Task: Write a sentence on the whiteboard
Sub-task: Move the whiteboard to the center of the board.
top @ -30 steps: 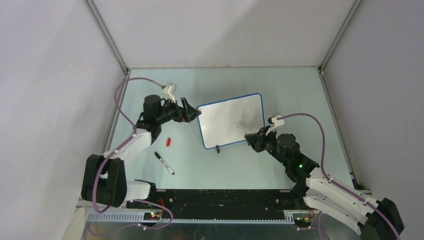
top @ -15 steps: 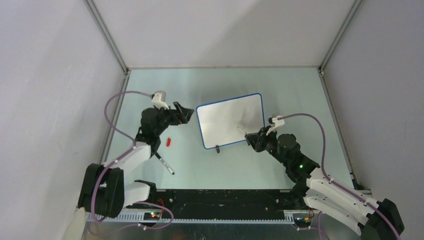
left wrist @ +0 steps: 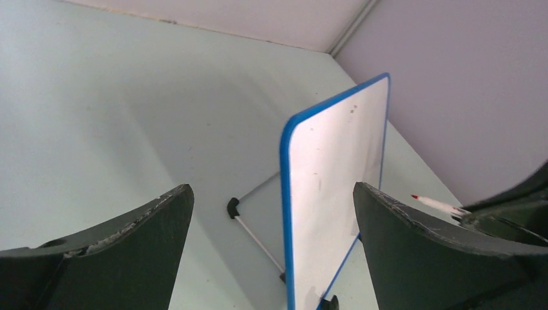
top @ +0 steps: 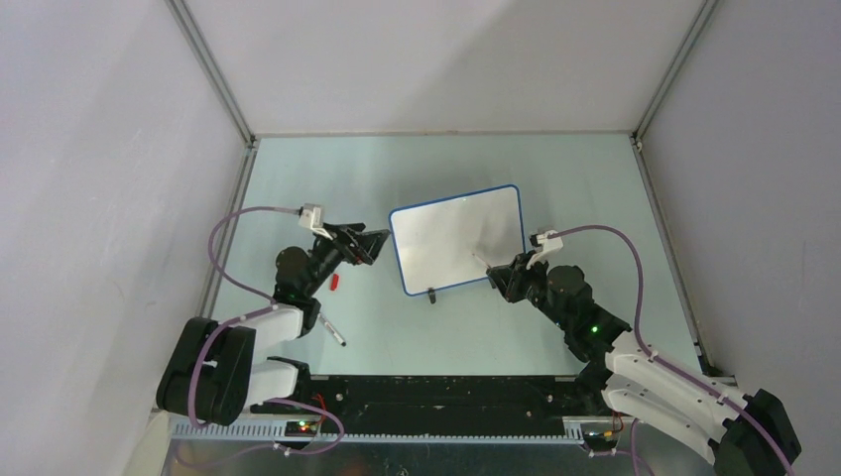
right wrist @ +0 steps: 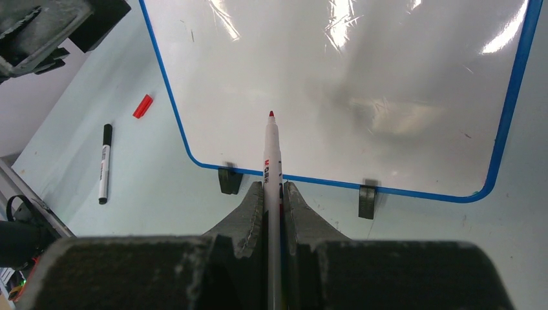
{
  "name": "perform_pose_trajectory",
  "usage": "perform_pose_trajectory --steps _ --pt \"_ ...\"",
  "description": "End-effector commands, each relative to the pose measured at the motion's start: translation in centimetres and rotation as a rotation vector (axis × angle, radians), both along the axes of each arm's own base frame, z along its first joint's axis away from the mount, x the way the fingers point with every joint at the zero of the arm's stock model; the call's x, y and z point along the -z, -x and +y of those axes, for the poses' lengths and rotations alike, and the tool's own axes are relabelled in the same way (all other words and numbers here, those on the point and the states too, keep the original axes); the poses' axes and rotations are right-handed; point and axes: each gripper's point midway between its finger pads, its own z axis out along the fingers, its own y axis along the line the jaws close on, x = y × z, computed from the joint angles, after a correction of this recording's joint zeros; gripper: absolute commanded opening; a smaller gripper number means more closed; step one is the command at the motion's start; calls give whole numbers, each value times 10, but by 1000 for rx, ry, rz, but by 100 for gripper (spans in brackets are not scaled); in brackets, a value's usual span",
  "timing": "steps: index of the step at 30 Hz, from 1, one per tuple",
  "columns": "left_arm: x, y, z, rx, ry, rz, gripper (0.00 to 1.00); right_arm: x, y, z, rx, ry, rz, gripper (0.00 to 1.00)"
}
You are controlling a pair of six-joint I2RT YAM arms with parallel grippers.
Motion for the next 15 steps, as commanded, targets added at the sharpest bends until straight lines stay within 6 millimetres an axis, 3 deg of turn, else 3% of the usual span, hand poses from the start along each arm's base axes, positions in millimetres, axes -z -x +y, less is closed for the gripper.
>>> perform_pose_trajectory --steps 1,9,15 --pt "-29 13 -12 92 13 -132 99 -7 -7 -1 18 -4 -45 0" --pt "-36 12 -22 150 40 -113 100 -10 -6 2 5 -16 -56 0" --pt "-38 12 -46 333 -28 -77 99 -12 -6 1 7 -20 -60 0"
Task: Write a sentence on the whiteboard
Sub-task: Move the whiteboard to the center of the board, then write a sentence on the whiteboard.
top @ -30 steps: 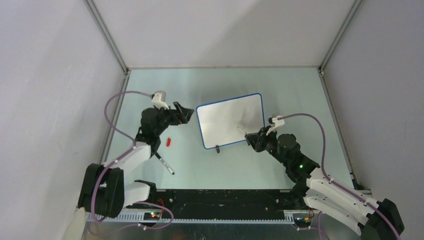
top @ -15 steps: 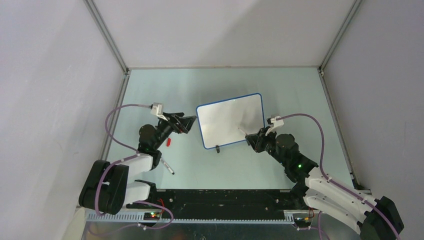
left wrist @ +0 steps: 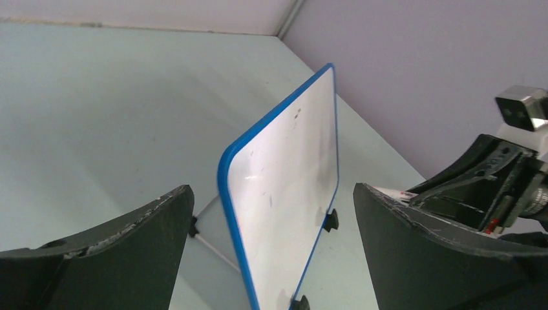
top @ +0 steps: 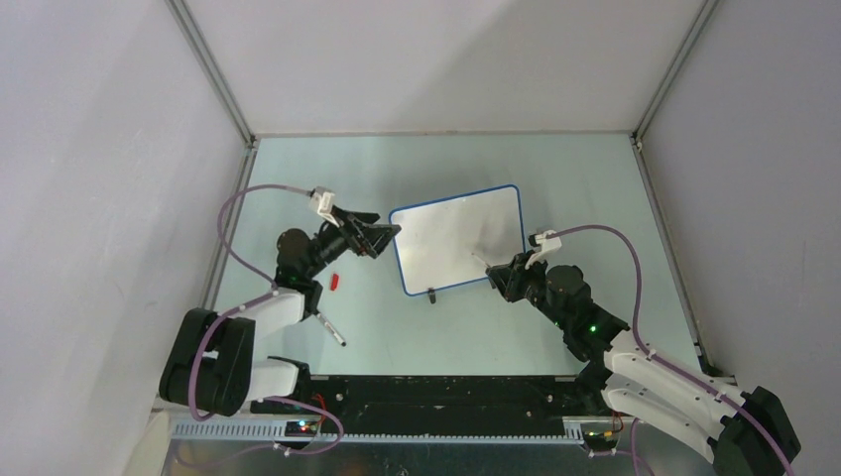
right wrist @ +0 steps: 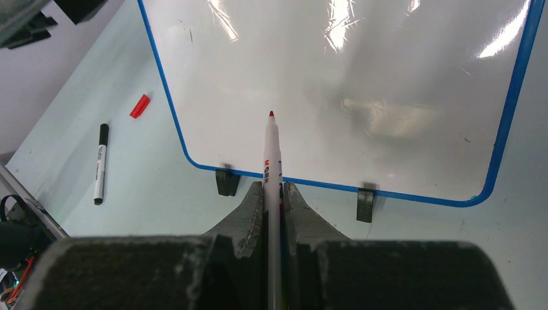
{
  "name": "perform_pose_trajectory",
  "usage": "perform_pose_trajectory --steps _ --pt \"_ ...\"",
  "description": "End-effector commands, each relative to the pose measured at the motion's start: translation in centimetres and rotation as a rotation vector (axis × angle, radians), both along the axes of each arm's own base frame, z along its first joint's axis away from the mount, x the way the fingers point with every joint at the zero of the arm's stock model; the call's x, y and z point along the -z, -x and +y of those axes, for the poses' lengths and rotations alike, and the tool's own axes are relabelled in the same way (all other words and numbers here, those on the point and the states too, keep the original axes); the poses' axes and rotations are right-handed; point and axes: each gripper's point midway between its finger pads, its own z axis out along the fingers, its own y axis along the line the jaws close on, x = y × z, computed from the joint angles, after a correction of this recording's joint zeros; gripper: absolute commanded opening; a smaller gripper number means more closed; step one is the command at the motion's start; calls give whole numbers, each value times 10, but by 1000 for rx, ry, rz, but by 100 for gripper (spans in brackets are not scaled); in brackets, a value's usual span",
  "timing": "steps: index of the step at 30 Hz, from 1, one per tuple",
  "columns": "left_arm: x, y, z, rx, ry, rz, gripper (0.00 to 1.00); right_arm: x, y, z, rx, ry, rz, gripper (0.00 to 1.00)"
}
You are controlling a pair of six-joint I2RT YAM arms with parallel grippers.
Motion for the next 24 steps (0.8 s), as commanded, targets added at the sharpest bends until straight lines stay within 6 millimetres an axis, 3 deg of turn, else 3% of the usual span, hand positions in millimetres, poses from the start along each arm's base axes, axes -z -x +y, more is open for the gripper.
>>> perform_pose_trajectory --steps 1,24 --pt "-16 5 -19 142 -27 -49 99 -15 -4 0 6 -30 -51 0" --pt "1 -7 -8 59 -112 12 99 -13 -4 3 -5 -28 -50 0"
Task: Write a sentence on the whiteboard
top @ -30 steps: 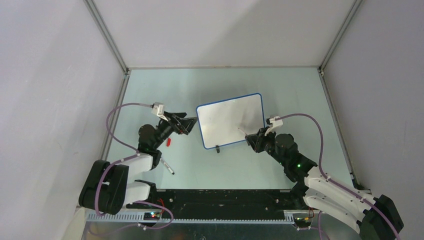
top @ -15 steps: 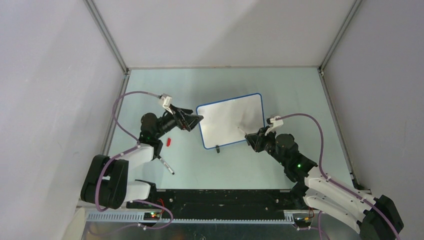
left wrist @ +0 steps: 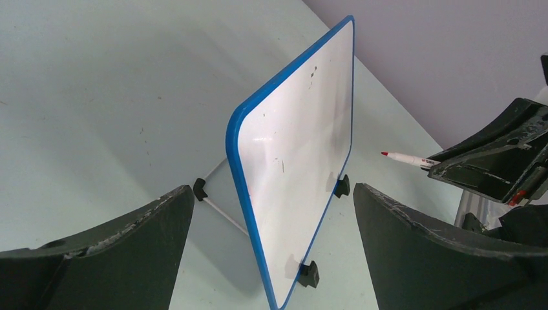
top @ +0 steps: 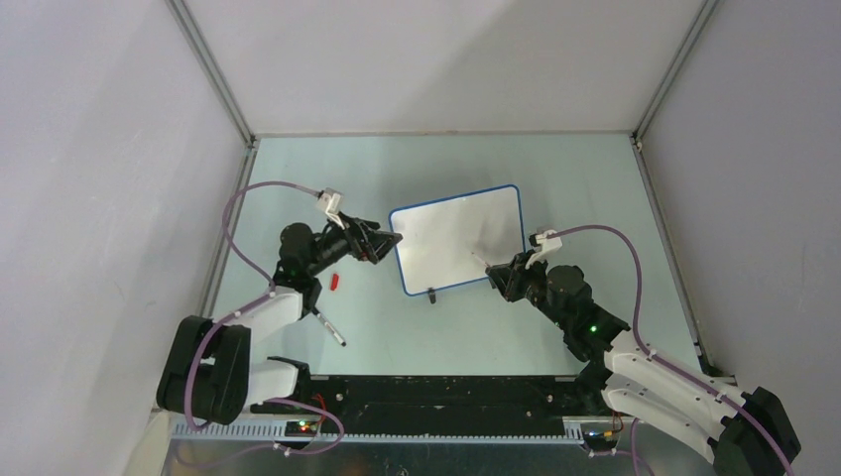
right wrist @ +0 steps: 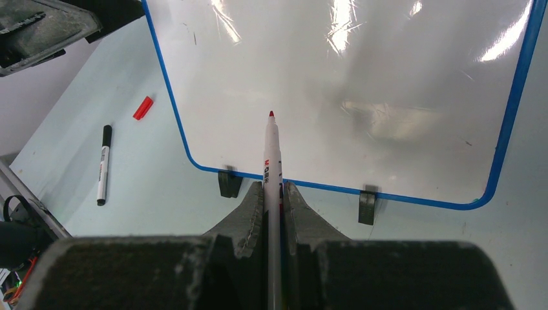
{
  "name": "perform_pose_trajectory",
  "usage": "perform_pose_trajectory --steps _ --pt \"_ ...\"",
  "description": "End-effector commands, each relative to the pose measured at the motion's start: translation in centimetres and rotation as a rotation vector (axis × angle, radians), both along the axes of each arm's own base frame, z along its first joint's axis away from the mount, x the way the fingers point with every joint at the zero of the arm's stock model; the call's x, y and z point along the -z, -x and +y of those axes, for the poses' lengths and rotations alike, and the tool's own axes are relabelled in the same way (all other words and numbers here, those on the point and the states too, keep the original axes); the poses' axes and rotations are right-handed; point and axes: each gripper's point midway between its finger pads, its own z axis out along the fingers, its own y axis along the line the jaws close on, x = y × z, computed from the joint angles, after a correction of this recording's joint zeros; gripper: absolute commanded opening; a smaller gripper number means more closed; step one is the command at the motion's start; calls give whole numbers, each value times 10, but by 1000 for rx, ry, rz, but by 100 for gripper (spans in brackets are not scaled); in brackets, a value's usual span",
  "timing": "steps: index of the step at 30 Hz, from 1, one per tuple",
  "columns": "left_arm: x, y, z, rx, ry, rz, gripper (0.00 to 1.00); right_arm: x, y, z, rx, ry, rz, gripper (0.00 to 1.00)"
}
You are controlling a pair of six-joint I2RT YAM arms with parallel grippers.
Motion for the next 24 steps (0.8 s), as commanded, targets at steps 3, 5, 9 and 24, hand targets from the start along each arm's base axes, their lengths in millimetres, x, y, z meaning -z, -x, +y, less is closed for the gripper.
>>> perform_pose_trajectory --steps 3,5,9,24 --pt "-12 -12 -5 14 6 -41 100 -13 -4 2 -1 -22 -48 0" --pt "-12 -13 -8 27 14 -36 99 -14 -5 2 0 -23 -50 0" --pt "-9 -17 -14 61 31 -11 99 -15 -4 3 -5 -24 -51 0" --pt "-7 -29 -26 117 87 27 71 -48 -10 19 -54 -44 -59 0"
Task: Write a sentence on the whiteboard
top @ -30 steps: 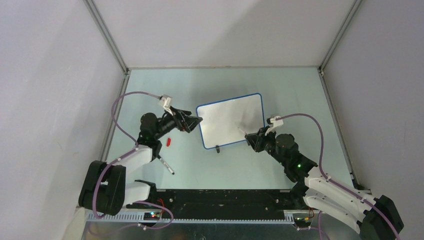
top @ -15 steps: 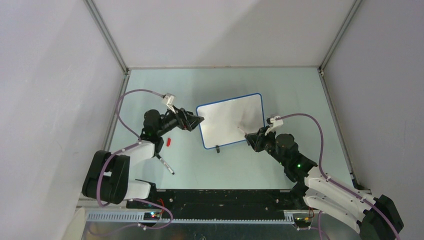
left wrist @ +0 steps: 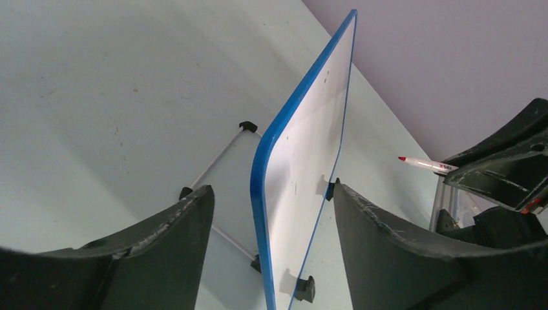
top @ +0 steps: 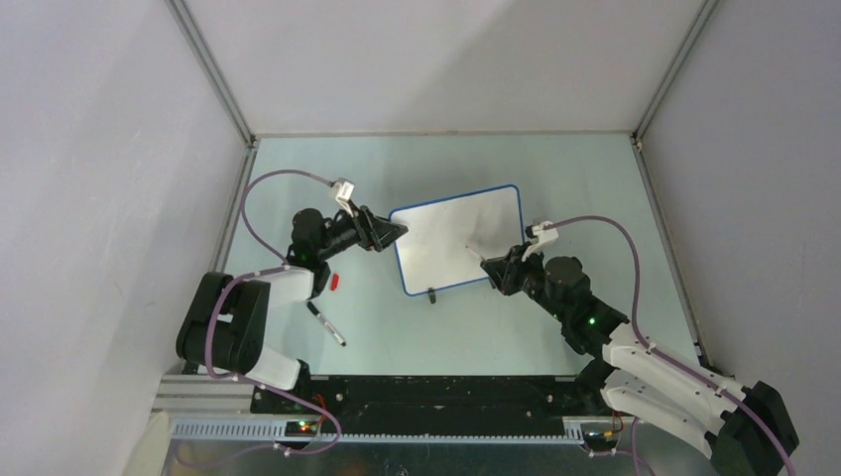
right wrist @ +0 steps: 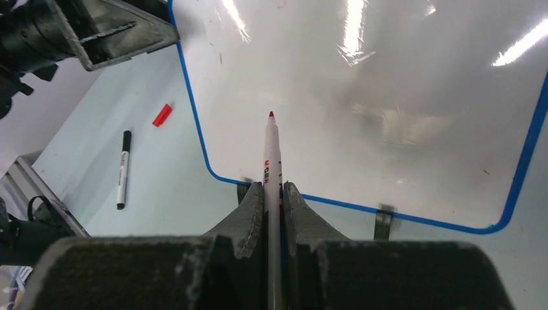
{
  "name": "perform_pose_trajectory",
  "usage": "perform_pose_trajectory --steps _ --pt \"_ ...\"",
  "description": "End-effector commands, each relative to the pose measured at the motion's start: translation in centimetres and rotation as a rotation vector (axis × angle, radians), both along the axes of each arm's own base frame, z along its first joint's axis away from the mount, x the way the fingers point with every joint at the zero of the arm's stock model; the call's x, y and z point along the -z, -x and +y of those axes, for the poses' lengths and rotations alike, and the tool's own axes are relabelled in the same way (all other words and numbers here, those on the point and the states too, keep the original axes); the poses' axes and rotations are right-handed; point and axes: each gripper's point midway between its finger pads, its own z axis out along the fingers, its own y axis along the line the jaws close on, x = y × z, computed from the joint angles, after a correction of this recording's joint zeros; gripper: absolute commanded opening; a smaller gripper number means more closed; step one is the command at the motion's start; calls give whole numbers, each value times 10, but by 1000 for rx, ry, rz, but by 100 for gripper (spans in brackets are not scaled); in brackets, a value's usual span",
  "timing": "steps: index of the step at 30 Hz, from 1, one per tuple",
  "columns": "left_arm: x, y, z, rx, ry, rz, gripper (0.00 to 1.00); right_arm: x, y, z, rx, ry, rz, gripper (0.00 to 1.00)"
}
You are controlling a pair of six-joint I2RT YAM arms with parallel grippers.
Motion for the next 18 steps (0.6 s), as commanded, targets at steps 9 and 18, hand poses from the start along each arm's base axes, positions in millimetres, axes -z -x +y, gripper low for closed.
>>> perform_pose_trajectory --steps 9,18 --pt "-26 2 -11 79 42 -96 93 -52 -20 39 -90 -63 -30 0" --pt "-26 3 -7 73 10 -124 91 -85 -38 64 -123 -92 -47 0"
